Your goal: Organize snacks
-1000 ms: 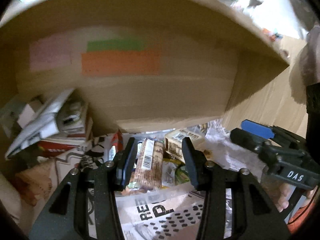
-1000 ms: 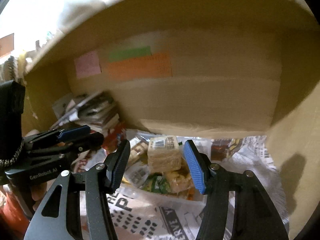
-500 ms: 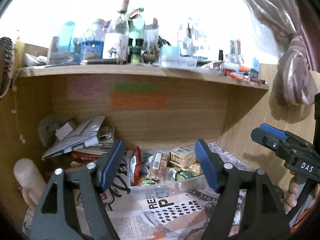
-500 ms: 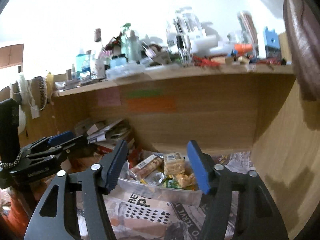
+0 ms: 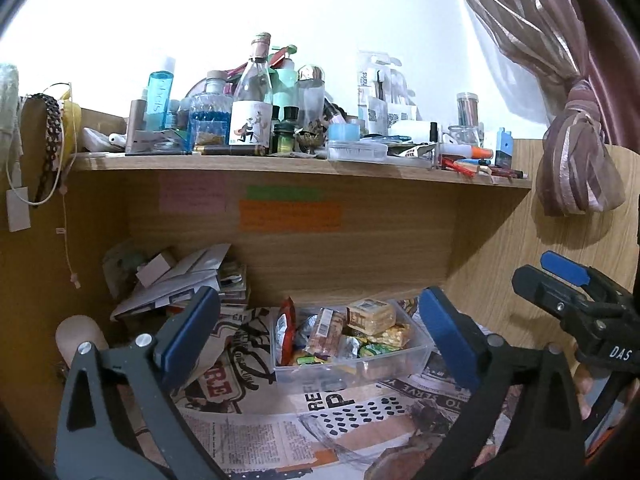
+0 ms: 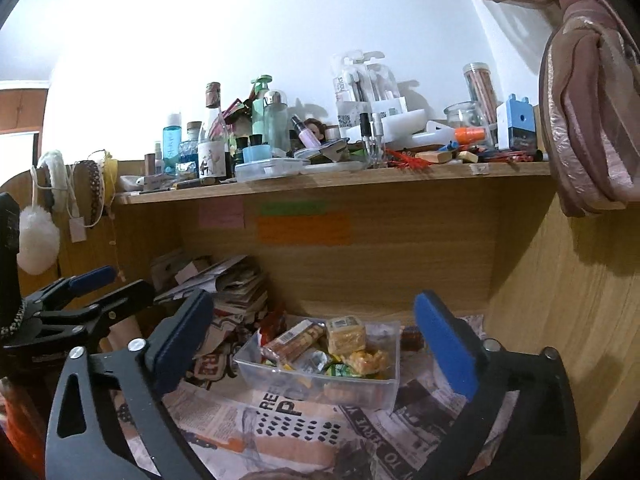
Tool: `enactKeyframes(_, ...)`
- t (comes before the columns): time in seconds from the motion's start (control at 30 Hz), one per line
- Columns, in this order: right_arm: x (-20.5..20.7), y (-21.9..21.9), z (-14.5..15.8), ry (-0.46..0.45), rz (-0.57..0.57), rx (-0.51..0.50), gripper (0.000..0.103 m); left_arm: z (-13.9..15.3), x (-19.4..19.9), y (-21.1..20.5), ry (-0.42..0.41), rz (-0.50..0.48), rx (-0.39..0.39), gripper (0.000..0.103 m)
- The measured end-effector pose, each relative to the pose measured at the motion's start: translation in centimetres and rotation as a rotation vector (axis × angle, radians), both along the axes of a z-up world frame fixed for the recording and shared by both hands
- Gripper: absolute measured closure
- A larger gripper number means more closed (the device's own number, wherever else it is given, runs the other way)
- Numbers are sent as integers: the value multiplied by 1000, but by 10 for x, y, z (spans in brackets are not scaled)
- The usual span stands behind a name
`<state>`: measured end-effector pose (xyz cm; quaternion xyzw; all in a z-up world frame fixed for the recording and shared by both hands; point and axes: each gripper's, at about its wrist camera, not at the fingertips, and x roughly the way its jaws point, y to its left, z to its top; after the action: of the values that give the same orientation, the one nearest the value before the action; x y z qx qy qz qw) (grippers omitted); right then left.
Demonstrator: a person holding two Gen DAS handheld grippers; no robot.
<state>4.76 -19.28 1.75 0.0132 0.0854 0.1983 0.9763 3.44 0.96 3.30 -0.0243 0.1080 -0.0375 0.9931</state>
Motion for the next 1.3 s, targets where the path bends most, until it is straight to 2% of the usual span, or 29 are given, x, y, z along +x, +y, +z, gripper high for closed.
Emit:
enactKeyframes(0.57, -1, 4, -2, 1, -1, -4, 0, -2, -7, -7, -27, 15, 36, 0)
enactKeyframes(1.3, -1, 4, -3, 1, -5, -4, 0, -4, -5, -10, -13, 13, 15, 0)
